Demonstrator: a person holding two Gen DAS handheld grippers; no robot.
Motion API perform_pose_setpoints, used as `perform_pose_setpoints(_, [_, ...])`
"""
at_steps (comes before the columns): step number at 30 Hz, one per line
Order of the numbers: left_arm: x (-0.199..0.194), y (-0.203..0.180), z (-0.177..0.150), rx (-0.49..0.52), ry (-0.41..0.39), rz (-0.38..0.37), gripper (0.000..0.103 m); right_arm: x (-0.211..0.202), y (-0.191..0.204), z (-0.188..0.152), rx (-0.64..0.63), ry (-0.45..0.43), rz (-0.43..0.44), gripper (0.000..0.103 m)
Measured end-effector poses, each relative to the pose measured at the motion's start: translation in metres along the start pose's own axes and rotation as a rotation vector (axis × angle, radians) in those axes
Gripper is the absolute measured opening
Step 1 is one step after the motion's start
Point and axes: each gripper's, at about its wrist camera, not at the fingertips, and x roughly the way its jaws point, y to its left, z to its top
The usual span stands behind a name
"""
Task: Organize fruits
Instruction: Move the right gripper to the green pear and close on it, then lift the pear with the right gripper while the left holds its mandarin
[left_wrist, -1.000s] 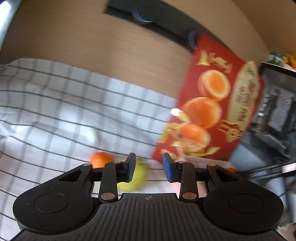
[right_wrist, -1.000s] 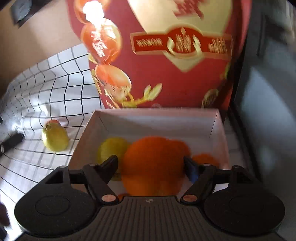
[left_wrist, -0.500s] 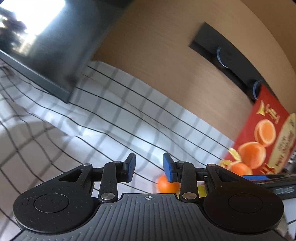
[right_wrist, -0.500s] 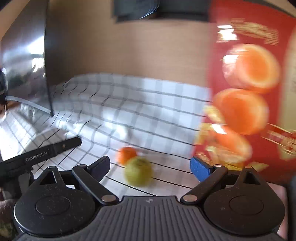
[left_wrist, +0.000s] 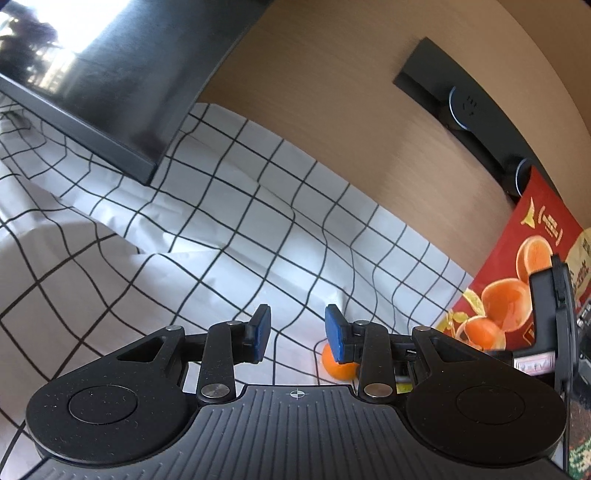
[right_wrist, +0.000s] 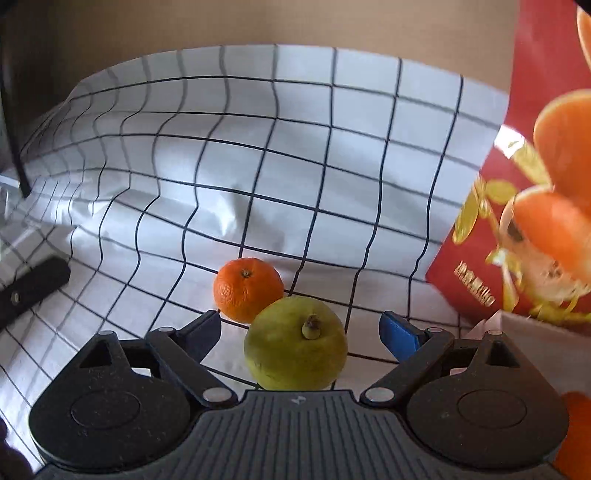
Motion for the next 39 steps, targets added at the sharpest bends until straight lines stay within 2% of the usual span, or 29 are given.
perform_pose_setpoints(2, [0.003,0.001,-0.001,0.001,0.014,0.001,0.036,0.002,-0.003,0.001,0.018,0.007,0.012,0.078])
perform_pose_setpoints(3, [0.005,0.002,-0.002,-0.001,0.022,0.003,0.036,0.003,-0.003,0.0,0.019,0.018,0.016,0.063])
perform_pose_setpoints(4, [0.006,0.003,-0.002,-0.004,0.032,0.003,0.036,0.004,-0.004,0.0,0.025,0.036,0.031,0.058])
perform_pose_setpoints(8, [0.011,0.009,-0.004,-0.013,0.057,0.017,0.036,-0.008,-0.014,-0.007,0.074,0.062,0.082,0.057])
perform_pose_setpoints(13, [0.021,-0.005,-0.001,0.015,0.11,-0.021,0.036,-0.074,-0.022,-0.044,0.006,0.045,0.255,0.057])
perform_pose_setpoints(16, [0.045,-0.04,0.003,0.129,0.17,-0.024,0.036,-0.109,-0.029,-0.074,-0.051,0.072,0.362,0.057])
perform_pose_setpoints(18, [0.063,-0.063,0.0,0.219,0.229,0.035,0.036,-0.125,-0.034,-0.092,-0.072,0.081,0.391,0.057])
perform_pose_setpoints(21, [0.085,-0.086,-0.007,0.303,0.287,0.123,0.036,-0.136,-0.04,-0.113,-0.094,0.088,0.39,0.057])
perform_pose_setpoints(29, [0.112,-0.105,-0.018,0.342,0.293,0.138,0.043,-0.142,-0.052,-0.145,-0.159,0.08,0.366,0.057])
perform_pose_setpoints(31, [0.12,-0.112,-0.021,0.366,0.295,0.173,0.053,-0.14,-0.052,-0.152,-0.173,0.083,0.366,0.057])
perform_pose_setpoints(35, [0.13,-0.113,-0.026,0.384,0.313,0.233,0.053,-0.143,-0.05,-0.163,-0.203,0.059,0.356,0.057])
perform_pose_setpoints(39, [0.116,-0.105,-0.026,0.381,0.303,0.196,0.053,-0.147,-0.049,-0.169,-0.213,0.032,0.348,0.057])
